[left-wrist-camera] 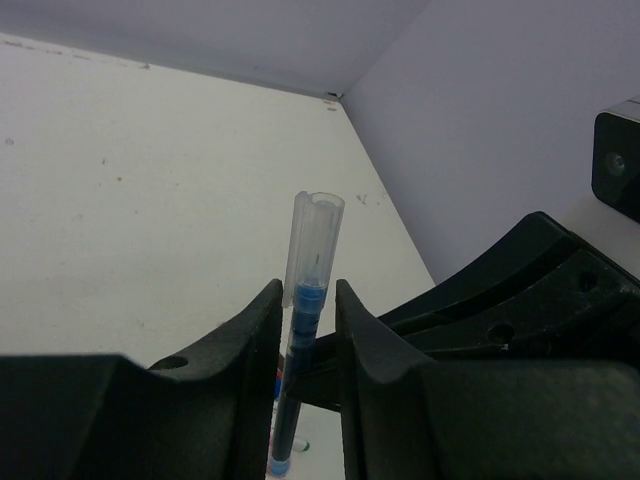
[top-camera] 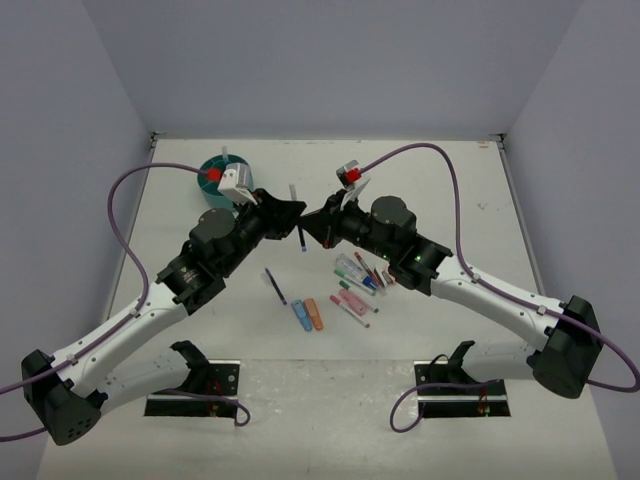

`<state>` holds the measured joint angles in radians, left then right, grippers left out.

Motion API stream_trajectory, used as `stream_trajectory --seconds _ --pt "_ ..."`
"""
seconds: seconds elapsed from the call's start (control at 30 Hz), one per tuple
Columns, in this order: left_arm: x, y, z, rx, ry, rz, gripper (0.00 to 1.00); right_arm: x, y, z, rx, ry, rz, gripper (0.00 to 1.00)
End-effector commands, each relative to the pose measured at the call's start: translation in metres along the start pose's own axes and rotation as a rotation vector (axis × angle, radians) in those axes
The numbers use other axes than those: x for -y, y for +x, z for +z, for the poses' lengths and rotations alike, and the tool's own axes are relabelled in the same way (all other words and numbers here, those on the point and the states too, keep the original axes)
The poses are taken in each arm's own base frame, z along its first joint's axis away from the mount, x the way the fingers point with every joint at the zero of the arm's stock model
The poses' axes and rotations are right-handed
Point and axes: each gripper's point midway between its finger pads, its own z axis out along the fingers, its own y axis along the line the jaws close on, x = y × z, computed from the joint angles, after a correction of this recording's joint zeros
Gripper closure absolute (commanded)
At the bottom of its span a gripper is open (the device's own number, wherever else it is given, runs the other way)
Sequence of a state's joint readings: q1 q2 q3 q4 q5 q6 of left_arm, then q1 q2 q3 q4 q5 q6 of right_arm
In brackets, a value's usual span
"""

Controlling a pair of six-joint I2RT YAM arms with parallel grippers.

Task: Sort the stationery into containers
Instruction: Close the pen cap on the pen.

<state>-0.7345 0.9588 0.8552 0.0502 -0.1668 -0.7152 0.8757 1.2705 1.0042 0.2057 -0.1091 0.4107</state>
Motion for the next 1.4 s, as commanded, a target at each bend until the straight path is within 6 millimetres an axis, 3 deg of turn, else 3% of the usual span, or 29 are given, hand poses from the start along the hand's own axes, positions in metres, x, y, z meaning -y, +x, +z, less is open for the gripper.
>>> stream_trajectory --seconds 0.0,0.07,0.23,0.27,0.33,0.37,0.5,0.6,0.73,0.77,0.83,1.1,1.37 --pt "0.007 -0.004 -0.003 0.013 0.032 0.012 0.88 -0.025 -0.040 -0.006 0.106 -0.093 -0.043 1.00" --pt "0.009 -0.005 -0.003 0.013 0.038 0.014 0.98 -0.027 -0.042 -0.008 0.117 -0.104 -0.046 1.00" --pt "0.024 -0.009 -0.009 0.025 0.137 0.058 1.00 -0.031 -0.043 -0.008 0.111 -0.122 -0.055 1.00" --pt "0.030 -0.010 -0.011 0.031 0.168 0.074 1.00 -0.033 -0.042 -0.008 0.102 -0.135 -0.059 0.95" --pt "0.041 -0.018 -0.019 0.064 0.238 0.120 1.00 -0.040 -0.033 -0.004 0.055 -0.183 -0.070 0.70" --pt "0.049 -0.022 -0.025 0.084 0.284 0.147 1.00 -0.041 -0.030 -0.003 0.040 -0.195 -0.072 0.65" --pt "0.072 -0.039 -0.045 0.156 0.410 0.211 1.00 -0.043 -0.022 0.001 0.010 -0.218 -0.064 0.62" --pt "0.078 -0.043 -0.051 0.174 0.440 0.232 1.00 -0.048 -0.025 0.000 0.012 -0.239 -0.059 0.65" --pt "0.075 -0.041 -0.049 0.163 0.427 0.237 0.98 -0.053 -0.030 -0.002 0.019 -0.258 -0.071 0.97" --pt "0.074 -0.040 -0.048 0.161 0.419 0.238 0.93 -0.055 -0.032 -0.003 0.021 -0.263 -0.074 1.00" --pt "0.071 -0.039 -0.046 0.154 0.406 0.246 0.67 -0.057 -0.035 -0.006 0.033 -0.276 -0.089 1.00" --pt "0.061 -0.056 -0.044 0.172 0.297 0.285 0.04 -0.056 -0.035 -0.014 0.045 -0.278 -0.125 1.00" --pt "0.063 -0.093 -0.054 0.246 0.217 0.301 0.06 -0.061 -0.025 -0.022 0.028 -0.326 -0.152 1.00"
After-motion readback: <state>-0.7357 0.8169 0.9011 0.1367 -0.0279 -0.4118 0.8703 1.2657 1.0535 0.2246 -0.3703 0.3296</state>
